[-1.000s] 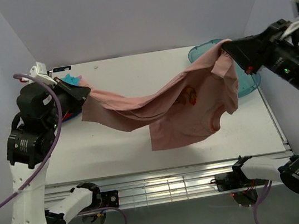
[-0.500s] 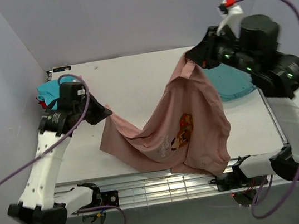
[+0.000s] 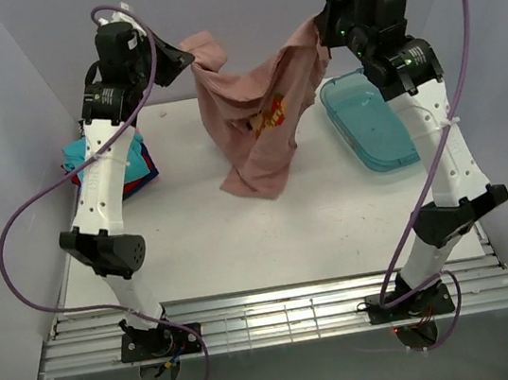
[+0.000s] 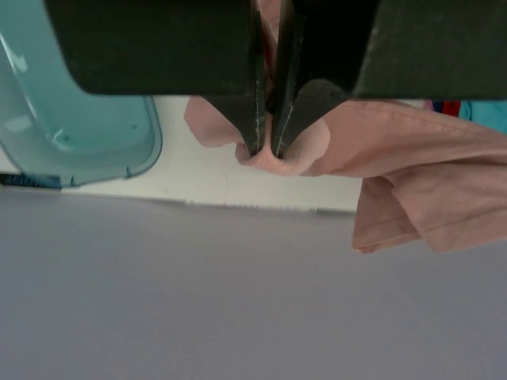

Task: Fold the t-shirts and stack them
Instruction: Flatten the tshirt out

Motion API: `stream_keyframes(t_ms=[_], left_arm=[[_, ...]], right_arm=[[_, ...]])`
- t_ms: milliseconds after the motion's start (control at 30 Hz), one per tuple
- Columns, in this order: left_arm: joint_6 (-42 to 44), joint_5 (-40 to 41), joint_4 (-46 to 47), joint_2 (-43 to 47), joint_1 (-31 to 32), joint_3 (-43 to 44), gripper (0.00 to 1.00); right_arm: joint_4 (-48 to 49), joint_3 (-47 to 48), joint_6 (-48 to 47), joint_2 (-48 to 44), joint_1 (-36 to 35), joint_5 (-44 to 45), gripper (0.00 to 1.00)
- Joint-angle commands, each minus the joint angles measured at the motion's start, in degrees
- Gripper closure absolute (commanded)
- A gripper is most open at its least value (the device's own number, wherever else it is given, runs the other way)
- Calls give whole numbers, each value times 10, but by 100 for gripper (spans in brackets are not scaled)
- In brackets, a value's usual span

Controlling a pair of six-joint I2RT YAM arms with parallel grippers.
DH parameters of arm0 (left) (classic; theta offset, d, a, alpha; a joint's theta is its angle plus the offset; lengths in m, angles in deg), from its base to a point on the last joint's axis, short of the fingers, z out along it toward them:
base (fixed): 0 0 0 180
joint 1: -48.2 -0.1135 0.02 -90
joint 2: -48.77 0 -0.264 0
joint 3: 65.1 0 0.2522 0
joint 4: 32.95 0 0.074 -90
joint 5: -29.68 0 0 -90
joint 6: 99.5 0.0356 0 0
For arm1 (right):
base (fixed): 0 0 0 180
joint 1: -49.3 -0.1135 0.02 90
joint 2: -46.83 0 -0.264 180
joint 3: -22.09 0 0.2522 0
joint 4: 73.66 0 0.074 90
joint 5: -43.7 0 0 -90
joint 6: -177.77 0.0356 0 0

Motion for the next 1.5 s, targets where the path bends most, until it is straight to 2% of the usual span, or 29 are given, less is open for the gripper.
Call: stream_keyframes(t_ms=[0,33,133,200,367,400,433,533,667,833,867,967,1000,1133,1167,1200,1267,1333,1400,1467], left_arm=[[-3,12,133,105,-15,-132,100],[1,15,163,159,-16,-185,100],[14,38,227,226,-18,-336,100],[27,58,273,291,-19,-410,100],[52,136,242,367,-20,-619,100],[50,138,238,373,-20,-650,100],[51,137,234,376,-21,-704,100],[38,124,198,366,-20,-776,96],[31,126,131,338,-20,-819,91],[57,132,92,341,-18,-821,87],[63,133,76,344,-17,-814,83],[66,139,25,357,-16,-797,59],[64,141,12,363,-15,-788,55],[45,130,-47,402,-14,-784,52],[40,119,-60,423,-13,-789,46],[33,114,-68,433,-11,-794,30],[26,108,-79,452,-9,-807,28],[15,109,-74,482,-8,-818,28],[16,107,-36,496,-8,-820,33],[22,98,18,490,-7,-825,49]], right_arm=[[182,1,-61,-62,10,-4,92],[185,4,-80,-63,10,-11,92],[188,-13,-99,-82,10,-43,92],[189,-73,-103,-108,10,-69,92],[167,-247,-95,-172,9,-120,92],[163,-313,-91,-181,8,-144,92],[148,-342,-86,-188,6,-149,92],[119,-446,-70,-215,-5,-158,92],[62,-537,-41,-247,-40,-160,92],[-47,-547,3,-244,-104,-89,92],[-69,-534,13,-236,-121,-85,92],[-156,-515,65,-228,-167,-69,92],[-179,-514,83,-228,-184,-47,92],[-317,-519,190,-222,-277,-10,92],[-333,-523,230,-223,-293,-9,92],[-347,-536,247,-224,-310,-13,92],[-355,-552,284,-233,-352,-26,92],[-354,-572,310,-239,-377,-37,72],[-354,-573,330,-245,-384,-16,54],[-353,-564,332,-245,-384,10,49]])
